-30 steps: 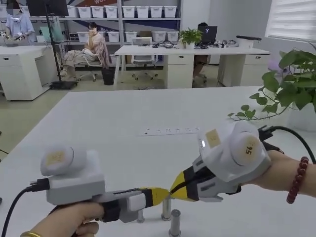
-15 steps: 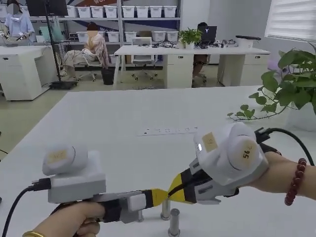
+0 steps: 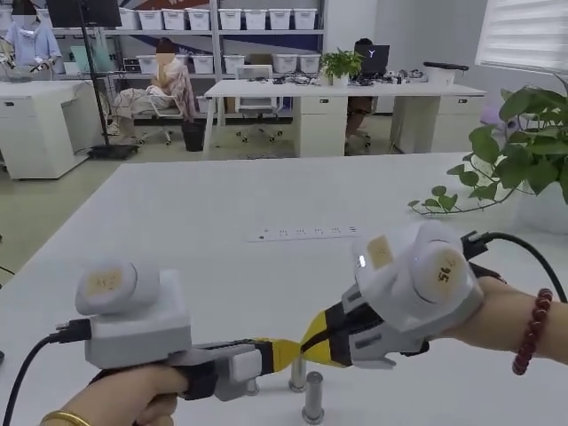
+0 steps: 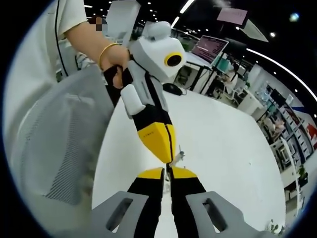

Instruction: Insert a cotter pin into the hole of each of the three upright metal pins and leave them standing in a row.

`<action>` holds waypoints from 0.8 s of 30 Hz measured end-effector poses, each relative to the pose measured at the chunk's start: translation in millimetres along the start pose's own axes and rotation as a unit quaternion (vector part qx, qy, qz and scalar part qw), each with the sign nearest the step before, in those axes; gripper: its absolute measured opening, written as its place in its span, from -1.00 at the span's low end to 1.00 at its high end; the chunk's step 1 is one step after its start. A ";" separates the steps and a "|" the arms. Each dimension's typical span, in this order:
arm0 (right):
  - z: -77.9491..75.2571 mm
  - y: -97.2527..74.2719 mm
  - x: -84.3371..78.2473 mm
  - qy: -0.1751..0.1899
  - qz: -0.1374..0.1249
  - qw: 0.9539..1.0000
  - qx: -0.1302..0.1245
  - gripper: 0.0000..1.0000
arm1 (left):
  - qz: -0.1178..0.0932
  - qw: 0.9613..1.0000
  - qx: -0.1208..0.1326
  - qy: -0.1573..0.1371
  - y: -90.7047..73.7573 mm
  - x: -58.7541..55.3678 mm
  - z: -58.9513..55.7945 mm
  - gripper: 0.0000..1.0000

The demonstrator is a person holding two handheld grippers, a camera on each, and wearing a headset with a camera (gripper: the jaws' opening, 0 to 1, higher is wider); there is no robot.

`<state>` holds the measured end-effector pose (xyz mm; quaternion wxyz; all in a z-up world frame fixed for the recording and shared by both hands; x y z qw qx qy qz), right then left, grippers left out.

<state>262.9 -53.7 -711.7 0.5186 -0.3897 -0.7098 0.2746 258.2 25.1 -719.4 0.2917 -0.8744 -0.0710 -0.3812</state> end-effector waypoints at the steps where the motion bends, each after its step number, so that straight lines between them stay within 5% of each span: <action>1: -0.6 0.0 -0.5 0.010 -0.003 1.000 0.001 -0.85 | -0.001 1.000 0.001 0.003 -0.6 0.5 0.5 -1.00; 12: -0.6 -2.0 -6.8 0.115 -0.027 0.992 0.041 -0.71 | 0.002 0.999 0.007 0.037 -7.5 -0.8 4.3 -1.00; 24: 5.1 -6.0 -10.8 0.213 -0.070 0.967 0.124 -0.68 | 0.021 0.995 -0.011 0.100 -11.6 -8.3 -1.8 -1.00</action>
Point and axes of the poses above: the centre of the closed fingertips' face, and the gripper's own axes: y roughly forward along the fingers, z roughly to its left, x roughly out of its top, the point moved 5 cm from there along -y, roughly backward along the fingers, and after that the axes turned 12 degrees about z, right-handed, at the moved point
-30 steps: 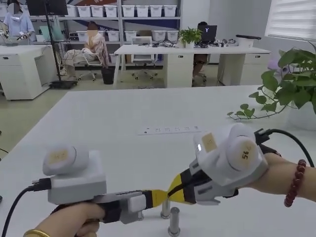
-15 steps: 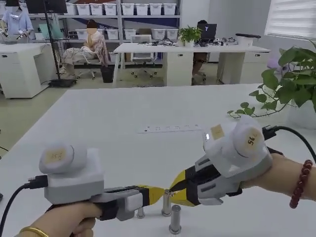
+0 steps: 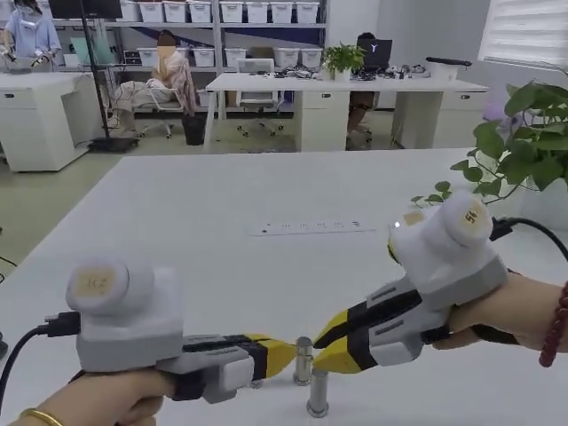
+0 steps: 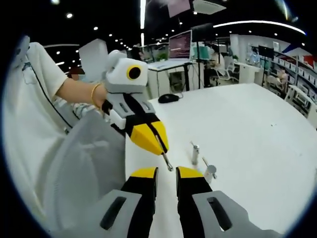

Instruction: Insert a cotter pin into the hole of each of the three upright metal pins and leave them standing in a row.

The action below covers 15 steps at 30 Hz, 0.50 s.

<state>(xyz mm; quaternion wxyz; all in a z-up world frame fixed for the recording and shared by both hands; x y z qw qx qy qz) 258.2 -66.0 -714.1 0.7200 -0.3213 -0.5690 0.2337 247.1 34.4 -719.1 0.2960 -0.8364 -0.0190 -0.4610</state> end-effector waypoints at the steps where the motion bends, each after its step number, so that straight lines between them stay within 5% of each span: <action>1: 0.5 0.1 -1.3 0.001 0.000 1.000 0.005 -0.68 | 0.001 1.000 -0.003 0.009 -0.1 -0.4 -1.1 -1.00; 15: 13.5 6.0 -10.2 -0.021 0.006 0.998 0.061 -0.72 | 0.017 0.995 -0.044 0.088 1.8 -4.0 -19.7 -0.99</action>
Point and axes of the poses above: the centre of the closed fingertips' face, and the gripper's own axes: y roughly forward along the fingers, z roughly to its left, x roughly out of its top, the point moved 5 cm from there along -y, roughly backward along the fingers, and after that the axes turned 12 degrees about z, right-handed, at the moved point
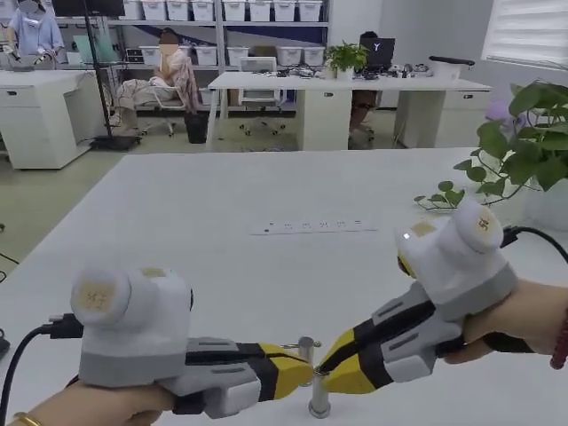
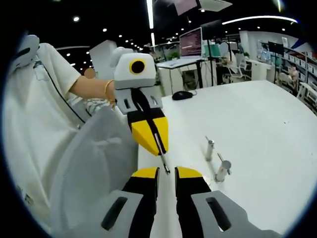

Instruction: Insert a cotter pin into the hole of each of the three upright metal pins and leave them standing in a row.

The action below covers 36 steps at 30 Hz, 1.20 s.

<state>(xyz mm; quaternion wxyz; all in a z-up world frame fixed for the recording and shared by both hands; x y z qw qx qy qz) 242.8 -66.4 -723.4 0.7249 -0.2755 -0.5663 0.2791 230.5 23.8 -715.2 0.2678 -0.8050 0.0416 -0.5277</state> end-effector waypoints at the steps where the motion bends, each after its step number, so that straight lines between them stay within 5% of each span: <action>1: 0.7 0.6 -0.5 -0.002 0.000 1.000 0.001 -0.72 | 0.004 1.000 -0.002 0.005 0.3 -0.9 -1.3 -0.99; 21: 8.7 8.2 -7.7 -0.008 0.008 0.999 0.036 -0.87 | 0.022 0.999 -0.029 0.038 3.3 -6.6 -7.8 -0.99; 30: 11.8 10.2 -9.4 -0.050 0.027 0.998 0.021 -0.93 | 0.028 0.998 -0.028 0.042 5.5 -9.8 -9.4 -0.99; 36: 7.8 9.0 -6.8 -0.062 0.038 0.997 -0.003 -0.93 | 0.021 0.999 -0.006 0.037 5.6 -8.8 -4.6 -0.96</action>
Point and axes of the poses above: the centre of the closed fingertips' face, and the gripper's own axes: y roughly forward along the fingers, z roughly to its left, x roughly out of its top, the point moved 5 cm from there along -y, roughly backward along the fingers, and after that the axes turned 12 degrees about z, right-handed, at the moved point
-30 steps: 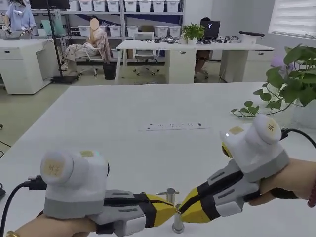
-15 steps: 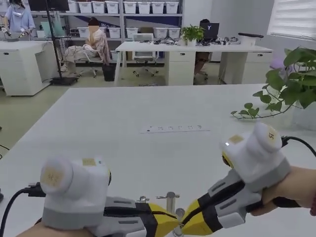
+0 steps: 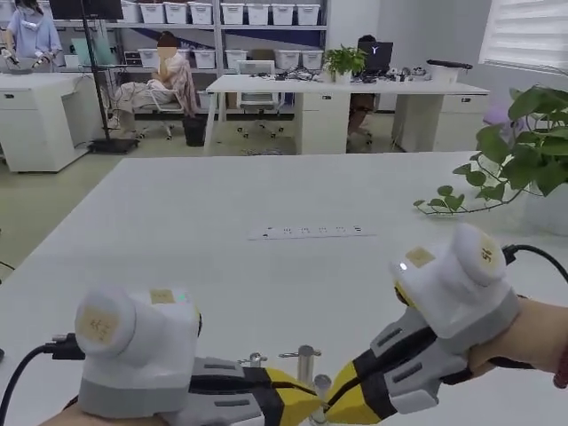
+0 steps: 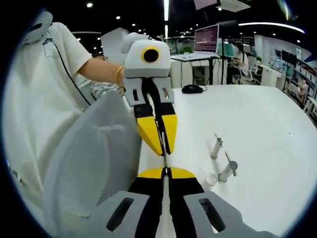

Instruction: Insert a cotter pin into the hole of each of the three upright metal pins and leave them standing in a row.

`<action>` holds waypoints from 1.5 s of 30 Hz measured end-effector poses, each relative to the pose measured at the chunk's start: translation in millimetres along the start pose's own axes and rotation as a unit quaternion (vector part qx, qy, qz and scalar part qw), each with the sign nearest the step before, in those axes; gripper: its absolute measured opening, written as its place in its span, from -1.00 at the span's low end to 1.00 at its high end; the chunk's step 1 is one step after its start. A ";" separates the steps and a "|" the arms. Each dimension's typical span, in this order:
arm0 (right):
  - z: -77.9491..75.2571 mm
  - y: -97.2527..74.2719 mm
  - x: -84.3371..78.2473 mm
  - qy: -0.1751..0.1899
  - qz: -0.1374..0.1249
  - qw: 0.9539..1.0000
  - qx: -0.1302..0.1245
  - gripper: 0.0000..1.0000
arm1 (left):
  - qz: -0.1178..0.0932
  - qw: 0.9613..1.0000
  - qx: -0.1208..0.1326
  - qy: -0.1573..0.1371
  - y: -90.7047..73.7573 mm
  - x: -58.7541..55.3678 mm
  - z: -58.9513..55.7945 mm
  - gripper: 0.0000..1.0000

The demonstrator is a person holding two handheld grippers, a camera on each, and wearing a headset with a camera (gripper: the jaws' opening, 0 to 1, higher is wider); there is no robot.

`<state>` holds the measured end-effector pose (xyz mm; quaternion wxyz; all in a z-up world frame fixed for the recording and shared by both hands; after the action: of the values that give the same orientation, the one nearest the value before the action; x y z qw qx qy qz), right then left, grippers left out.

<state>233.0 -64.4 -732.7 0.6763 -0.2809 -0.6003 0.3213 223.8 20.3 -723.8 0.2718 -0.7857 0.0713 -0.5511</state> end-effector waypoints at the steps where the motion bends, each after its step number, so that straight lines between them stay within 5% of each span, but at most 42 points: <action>1: 0.6 -0.1 0.4 -0.004 0.004 1.000 -0.003 -0.93 | -0.001 1.000 0.004 -0.001 0.1 0.0 0.5 -0.95; 13: -5.5 -4.7 -1.8 -0.032 0.039 0.998 -0.049 -0.93 | -0.023 0.999 0.036 -0.009 2.6 -7.1 -1.5 -0.63; 31: -23.5 -9.2 -24.5 -0.055 0.126 0.985 -0.108 -0.93 | -0.060 0.991 0.115 -0.035 -9.4 -19.4 6.2 -0.19; 38: -30.8 -8.4 -34.1 -0.073 0.167 0.975 -0.126 -0.93 | -0.050 0.989 0.137 -0.033 -12.0 -23.9 8.6 0.04; 45: -36.4 -8.2 -43.5 -0.067 0.190 0.970 -0.132 -0.93 | -0.038 0.988 0.151 -0.024 -11.4 -26.2 7.6 0.26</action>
<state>266.8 -103.0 -758.3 0.5176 -0.4548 -0.6172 0.3799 218.6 43.4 -741.5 0.3674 -0.7512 -0.0494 -0.5462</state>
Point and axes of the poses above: the centre of the closed fingertips' face, and the gripper's own axes: y roughly forward along the fingers, z roughly to its left, x roughly out of its top, the point moved 5 cm from there along -y, roughly backward along the fingers, and after that the axes turned 12 degrees about z, right-handed, at the moved point
